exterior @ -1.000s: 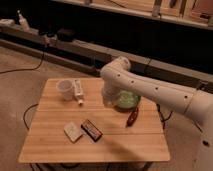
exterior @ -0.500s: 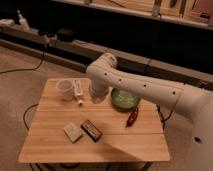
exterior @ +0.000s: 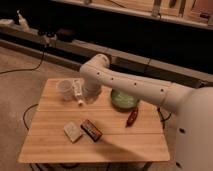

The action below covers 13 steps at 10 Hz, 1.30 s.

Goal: Wipe the white sponge on the table

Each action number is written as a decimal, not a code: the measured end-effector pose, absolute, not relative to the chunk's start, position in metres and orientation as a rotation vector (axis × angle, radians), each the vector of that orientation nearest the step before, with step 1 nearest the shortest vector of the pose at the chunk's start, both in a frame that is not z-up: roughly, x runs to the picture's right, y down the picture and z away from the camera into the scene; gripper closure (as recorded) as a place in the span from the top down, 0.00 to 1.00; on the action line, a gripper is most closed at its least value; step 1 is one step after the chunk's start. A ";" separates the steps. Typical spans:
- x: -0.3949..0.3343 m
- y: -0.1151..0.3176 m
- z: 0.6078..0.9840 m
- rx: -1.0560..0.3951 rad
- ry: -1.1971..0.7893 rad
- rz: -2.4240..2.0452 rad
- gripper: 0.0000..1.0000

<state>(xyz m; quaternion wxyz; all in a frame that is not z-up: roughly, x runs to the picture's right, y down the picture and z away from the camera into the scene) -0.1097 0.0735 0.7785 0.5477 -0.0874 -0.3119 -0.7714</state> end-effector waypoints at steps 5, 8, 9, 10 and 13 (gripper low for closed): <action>-0.183 0.088 0.801 -0.246 -0.774 -2.205 0.68; -0.184 0.087 0.805 -0.294 -0.724 -2.272 0.70; -0.185 0.087 0.804 -0.288 -0.727 -2.270 0.70; -0.191 0.088 0.804 -0.251 -0.737 -2.259 0.70; -0.214 0.124 0.800 -0.158 -0.817 -2.203 0.70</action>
